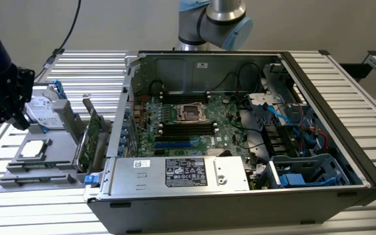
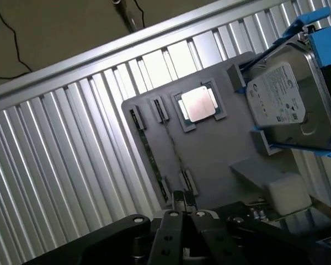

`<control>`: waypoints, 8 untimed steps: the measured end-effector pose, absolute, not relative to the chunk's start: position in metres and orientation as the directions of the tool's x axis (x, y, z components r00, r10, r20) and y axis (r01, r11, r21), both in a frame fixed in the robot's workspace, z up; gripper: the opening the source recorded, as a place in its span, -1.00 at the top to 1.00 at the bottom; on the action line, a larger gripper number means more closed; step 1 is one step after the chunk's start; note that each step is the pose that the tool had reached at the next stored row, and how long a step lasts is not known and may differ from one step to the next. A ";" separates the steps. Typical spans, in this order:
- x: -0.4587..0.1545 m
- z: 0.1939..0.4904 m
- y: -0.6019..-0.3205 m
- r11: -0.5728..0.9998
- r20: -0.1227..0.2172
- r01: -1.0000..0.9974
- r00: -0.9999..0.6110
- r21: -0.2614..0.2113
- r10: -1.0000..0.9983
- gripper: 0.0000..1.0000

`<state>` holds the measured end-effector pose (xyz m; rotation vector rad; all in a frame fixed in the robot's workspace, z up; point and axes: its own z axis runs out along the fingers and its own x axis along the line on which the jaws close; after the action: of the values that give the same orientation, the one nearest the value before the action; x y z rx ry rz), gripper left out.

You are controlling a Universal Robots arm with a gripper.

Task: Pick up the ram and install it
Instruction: 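Pick up the ram and move it above insertion slot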

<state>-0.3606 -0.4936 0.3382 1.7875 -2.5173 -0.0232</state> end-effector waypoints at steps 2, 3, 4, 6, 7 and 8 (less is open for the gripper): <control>-0.361 0.338 -0.494 0.295 0.035 -0.954 -0.294 0.043 -0.955 0.79; -0.361 0.338 -0.494 0.278 0.035 -0.960 -0.277 0.044 -0.960 0.79; -0.361 0.338 -0.494 0.261 0.035 -0.964 -0.259 0.044 -0.965 0.79; -0.361 0.338 -0.494 0.226 0.035 -0.973 -0.224 0.044 -0.974 0.79; -0.361 0.338 -0.494 0.207 0.035 -0.977 -0.205 0.043 -0.978 0.79; -0.361 0.338 -0.494 0.190 0.035 -0.981 -0.188 0.044 -0.981 0.79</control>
<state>-0.3606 -0.4937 0.3380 1.9654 -2.3799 -0.0171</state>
